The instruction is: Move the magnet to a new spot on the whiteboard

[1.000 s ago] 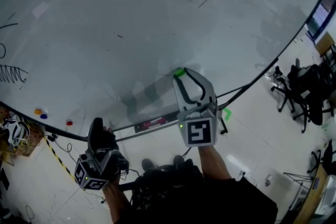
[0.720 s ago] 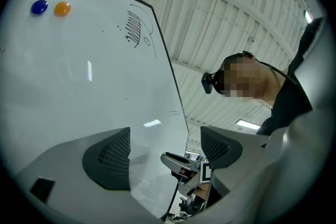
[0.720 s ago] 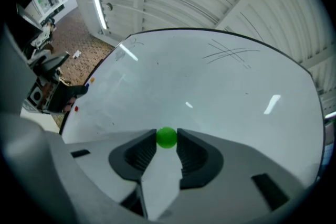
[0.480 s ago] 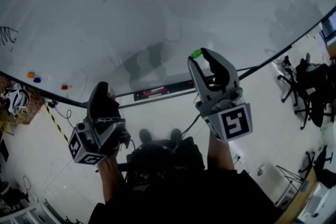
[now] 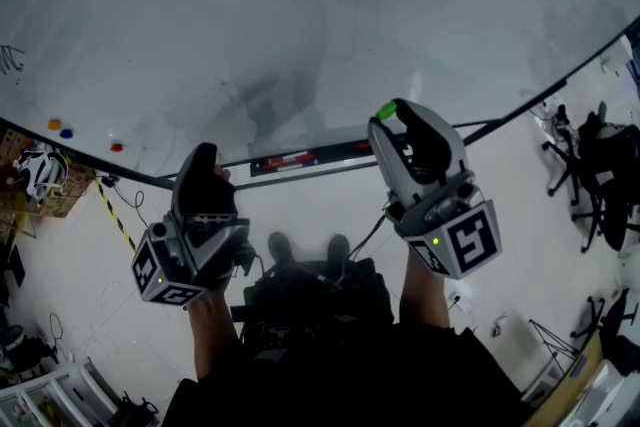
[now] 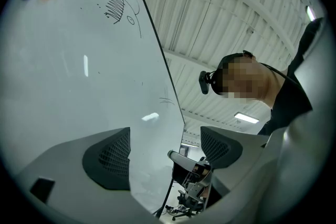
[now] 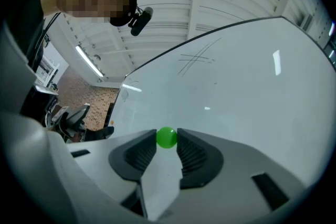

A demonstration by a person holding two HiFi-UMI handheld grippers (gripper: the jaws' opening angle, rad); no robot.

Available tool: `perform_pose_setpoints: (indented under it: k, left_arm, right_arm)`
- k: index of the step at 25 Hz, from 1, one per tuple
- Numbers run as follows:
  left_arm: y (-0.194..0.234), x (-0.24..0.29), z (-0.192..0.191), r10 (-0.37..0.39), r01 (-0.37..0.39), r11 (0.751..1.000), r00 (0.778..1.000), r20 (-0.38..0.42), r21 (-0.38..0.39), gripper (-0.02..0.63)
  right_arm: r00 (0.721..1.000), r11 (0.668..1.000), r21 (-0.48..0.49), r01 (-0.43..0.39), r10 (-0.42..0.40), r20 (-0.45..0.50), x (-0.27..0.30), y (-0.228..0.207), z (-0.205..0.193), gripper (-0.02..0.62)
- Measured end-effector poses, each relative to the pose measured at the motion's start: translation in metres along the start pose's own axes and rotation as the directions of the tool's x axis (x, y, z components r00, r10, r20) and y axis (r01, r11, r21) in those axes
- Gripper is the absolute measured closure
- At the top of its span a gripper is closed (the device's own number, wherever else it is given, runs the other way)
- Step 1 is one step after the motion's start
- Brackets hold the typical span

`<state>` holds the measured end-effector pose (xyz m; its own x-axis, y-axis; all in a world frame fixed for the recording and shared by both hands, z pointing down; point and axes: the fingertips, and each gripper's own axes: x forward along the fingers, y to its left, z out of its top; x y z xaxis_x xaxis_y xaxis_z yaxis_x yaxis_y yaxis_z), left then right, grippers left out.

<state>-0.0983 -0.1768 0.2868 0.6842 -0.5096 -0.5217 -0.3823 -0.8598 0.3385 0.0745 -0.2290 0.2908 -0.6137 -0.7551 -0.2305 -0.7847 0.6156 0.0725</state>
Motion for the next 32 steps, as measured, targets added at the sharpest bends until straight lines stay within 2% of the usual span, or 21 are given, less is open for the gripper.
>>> perform_pose_setpoints:
  k: [11, 13, 18, 25, 32]
  left_arm:
    - [-0.038, 0.008, -0.03, 0.098, -0.097, 0.994, 0.995, -0.034, 0.043, 0.189]
    - [-0.044, 0.006, -0.033, 0.103, -0.101, 0.994, 0.994, -0.037, 0.05, 0.189]
    - [-0.063, -0.005, -0.029, 0.091, -0.09, 0.995, 0.995, -0.028, 0.044, 0.189]
    - [-0.079, -0.052, -0.008, 0.067, -0.067, 0.998, 0.998, 0.011, 0.017, 0.189]
    - [-0.106, -0.117, 0.007, 0.028, -0.027, 0.999, 0.999, 0.035, -0.041, 0.189]
  right_arm:
    - [0.991, 0.984, 0.122, -0.127, 0.122, 0.051, -0.041, -0.007, -0.006, 0.448]
    - [0.99, 0.98, 0.145, -0.138, 0.131, 0.061, -0.048, -0.004, -0.007, 0.448]
    - [0.99, 0.984, 0.125, -0.123, 0.113, 0.088, -0.064, 0.01, 0.006, 0.448]
    - [0.993, 0.987, 0.115, -0.115, 0.114, 0.014, -0.078, 0.063, 0.005, 0.448]
    - [0.997, 0.995, 0.076, -0.061, 0.065, -0.048, -0.107, 0.135, 0.017, 0.448]
